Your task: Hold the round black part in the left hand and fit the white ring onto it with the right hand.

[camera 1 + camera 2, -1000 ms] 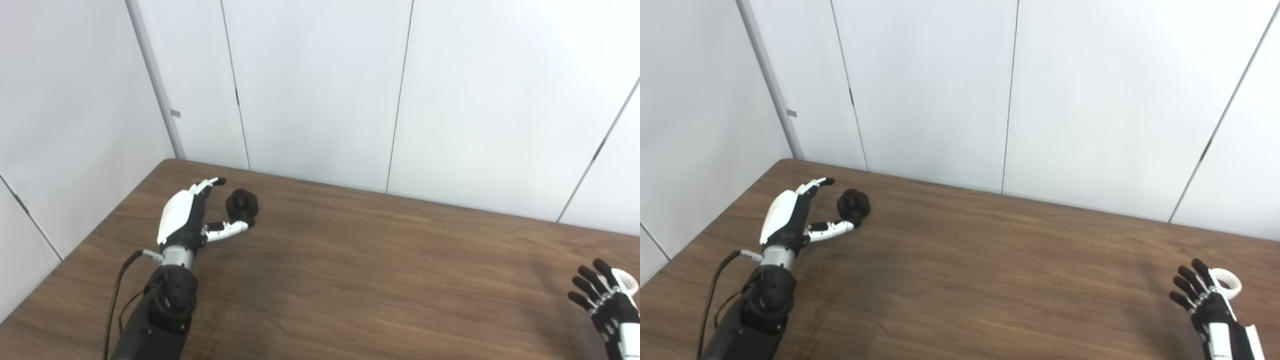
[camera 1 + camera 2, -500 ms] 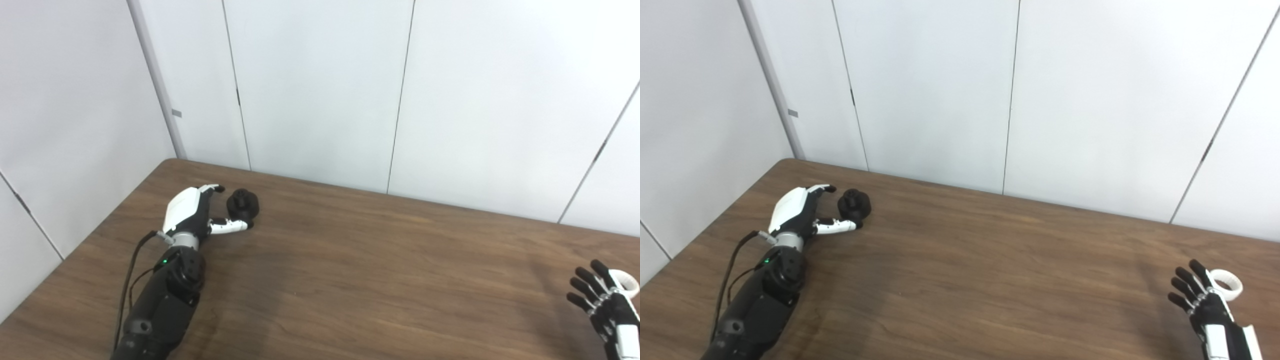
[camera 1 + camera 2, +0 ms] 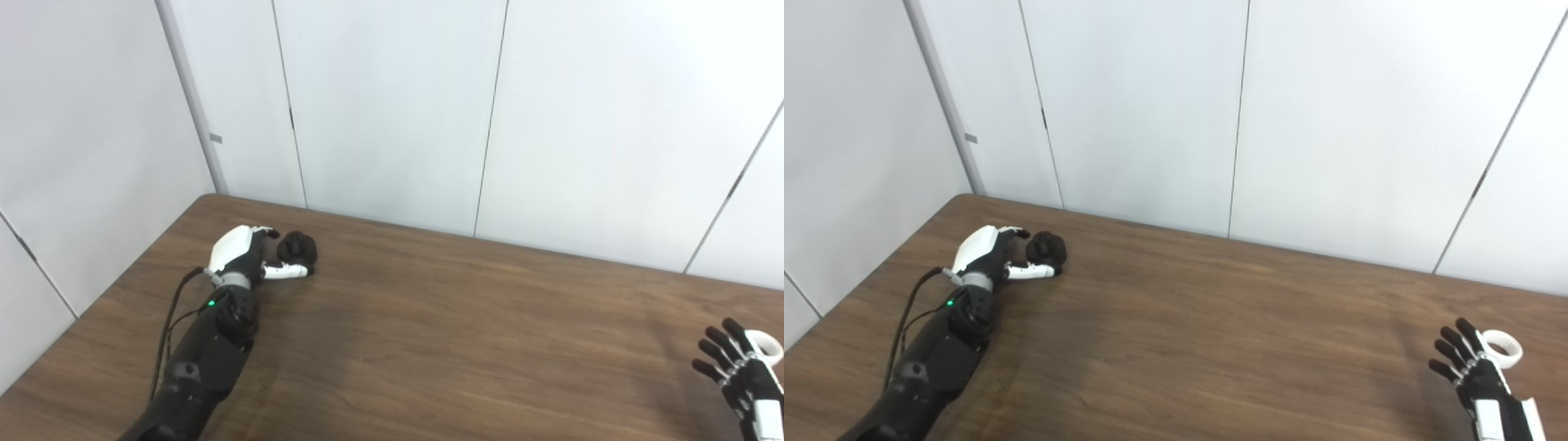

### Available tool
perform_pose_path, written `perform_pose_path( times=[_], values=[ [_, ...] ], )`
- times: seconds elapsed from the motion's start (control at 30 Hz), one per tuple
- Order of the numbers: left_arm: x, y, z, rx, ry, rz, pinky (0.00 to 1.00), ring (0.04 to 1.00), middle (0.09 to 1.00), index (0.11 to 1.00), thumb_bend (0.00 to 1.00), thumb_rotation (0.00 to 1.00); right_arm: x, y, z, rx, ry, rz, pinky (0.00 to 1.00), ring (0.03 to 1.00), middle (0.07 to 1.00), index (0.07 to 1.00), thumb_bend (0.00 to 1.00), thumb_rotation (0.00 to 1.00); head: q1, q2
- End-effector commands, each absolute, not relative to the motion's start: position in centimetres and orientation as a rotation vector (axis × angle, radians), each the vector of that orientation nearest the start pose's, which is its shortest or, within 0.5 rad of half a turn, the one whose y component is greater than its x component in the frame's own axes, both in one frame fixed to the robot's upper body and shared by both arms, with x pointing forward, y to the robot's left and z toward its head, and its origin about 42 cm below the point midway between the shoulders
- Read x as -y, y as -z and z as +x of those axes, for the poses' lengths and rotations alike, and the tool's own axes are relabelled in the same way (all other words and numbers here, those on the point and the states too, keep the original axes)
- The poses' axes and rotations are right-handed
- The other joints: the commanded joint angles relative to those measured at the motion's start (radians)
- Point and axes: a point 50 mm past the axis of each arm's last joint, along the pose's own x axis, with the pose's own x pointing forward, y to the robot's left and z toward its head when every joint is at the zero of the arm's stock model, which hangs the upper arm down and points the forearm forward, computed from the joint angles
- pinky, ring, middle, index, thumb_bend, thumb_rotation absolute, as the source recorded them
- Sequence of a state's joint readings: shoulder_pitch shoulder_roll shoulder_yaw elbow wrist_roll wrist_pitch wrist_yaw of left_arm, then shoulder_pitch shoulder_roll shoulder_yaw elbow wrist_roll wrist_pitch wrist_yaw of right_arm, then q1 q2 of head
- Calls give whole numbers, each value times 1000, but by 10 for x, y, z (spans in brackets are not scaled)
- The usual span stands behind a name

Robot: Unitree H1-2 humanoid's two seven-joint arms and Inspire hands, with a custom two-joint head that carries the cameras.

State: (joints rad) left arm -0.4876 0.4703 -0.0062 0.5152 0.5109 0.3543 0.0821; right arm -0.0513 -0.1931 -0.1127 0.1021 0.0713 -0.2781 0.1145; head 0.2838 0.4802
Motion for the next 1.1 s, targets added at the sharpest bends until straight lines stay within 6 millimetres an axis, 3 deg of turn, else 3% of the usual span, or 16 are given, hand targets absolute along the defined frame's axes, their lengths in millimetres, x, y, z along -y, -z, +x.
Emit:
perform_pose_path(
  times=[0.0,0.8,0.93,1.07],
  values=[
    [-409,-199,445,-254,-387,966,1000,1000,949,823,1000,401,289,-50,254,31,-3,-84,783,869,890,924,635,1000,0,1],
    [-407,-200,457,-278,-399,999,1000,989,919,756,987,340,286,-52,251,34,-2,-92,791,868,889,929,620,999,-10,6],
    [-408,-199,457,-268,-405,1011,1000,981,903,726,957,308,286,-52,251,34,-1,-89,781,865,889,928,618,1000,-9,7],
    [-408,-199,457,-248,-409,999,1000,960,873,638,856,204,286,-52,251,34,0,-88,785,867,888,930,625,1000,-9,7]
  ],
)
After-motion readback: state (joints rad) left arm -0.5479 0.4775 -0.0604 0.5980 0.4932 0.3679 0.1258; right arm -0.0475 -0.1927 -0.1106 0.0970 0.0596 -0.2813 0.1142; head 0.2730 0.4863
